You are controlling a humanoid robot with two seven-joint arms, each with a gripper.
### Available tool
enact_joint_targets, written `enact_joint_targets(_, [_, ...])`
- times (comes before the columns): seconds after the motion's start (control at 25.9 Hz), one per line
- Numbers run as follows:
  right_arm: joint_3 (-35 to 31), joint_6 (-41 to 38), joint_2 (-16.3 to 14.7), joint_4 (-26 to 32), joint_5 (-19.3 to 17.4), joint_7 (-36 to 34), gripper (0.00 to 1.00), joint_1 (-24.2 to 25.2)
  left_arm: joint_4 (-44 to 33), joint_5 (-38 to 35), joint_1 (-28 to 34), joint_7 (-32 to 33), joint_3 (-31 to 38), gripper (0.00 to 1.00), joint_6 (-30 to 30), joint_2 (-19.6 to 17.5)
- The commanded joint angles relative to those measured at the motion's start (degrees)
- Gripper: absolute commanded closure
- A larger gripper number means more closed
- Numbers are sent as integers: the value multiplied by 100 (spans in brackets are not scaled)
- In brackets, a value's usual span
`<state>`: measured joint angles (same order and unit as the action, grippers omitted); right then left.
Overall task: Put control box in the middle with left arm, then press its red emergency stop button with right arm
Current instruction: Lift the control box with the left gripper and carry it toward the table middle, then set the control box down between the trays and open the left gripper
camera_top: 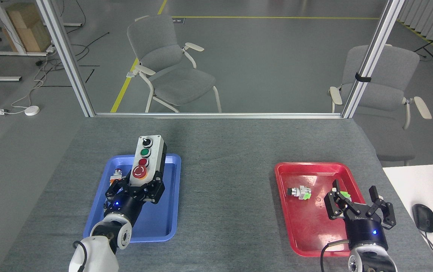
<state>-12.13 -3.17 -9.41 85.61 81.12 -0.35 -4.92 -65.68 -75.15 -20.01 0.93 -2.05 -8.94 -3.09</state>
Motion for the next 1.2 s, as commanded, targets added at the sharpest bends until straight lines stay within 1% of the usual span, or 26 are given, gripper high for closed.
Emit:
enact_joint_targets(0.0, [0, -8, 0, 0, 1, 0, 1, 0, -894, 80, 534, -5, -50, 100, -170, -25])
enact_joint_targets(0.08, [9, -8, 0, 0, 1, 0, 1, 0, -1289, 71, 815, -5, -410, 100, -144, 63])
enact_joint_targets(0.15, [0, -8, 9, 0, 1, 0, 1, 0, -1377, 27, 947, 4, -867, 100, -73, 116])
enact_joint_targets(0.23, [0, -8, 0, 0, 1, 0, 1, 0, -1307, -17, 955, 4, -1245, 100, 41, 212])
enact_joint_targets(0.35, [0, -8, 18, 0, 1, 0, 1, 0, -973, -87, 903, 13, -1825, 100, 366, 370])
enact_joint_targets(0.46, [9, -8, 35, 0, 1, -9, 1, 9, -806, -254, 753, 57, -2194, 100, 604, 502])
enact_joint_targets(0.7, [-18, 19, 88, 0, 1, 0, 1, -18, -94, -439, 367, 83, -2722, 100, 630, 643])
enact_joint_targets(0.93, [-18, 10, 70, 0, 1, 0, 1, -35, 732, -580, 103, 83, -2818, 100, 630, 1074])
enact_joint_targets(1.16, [-9, -8, 71, 0, -8, 0, 1, -18, 1347, -553, -240, 74, -3029, 100, 727, 1100])
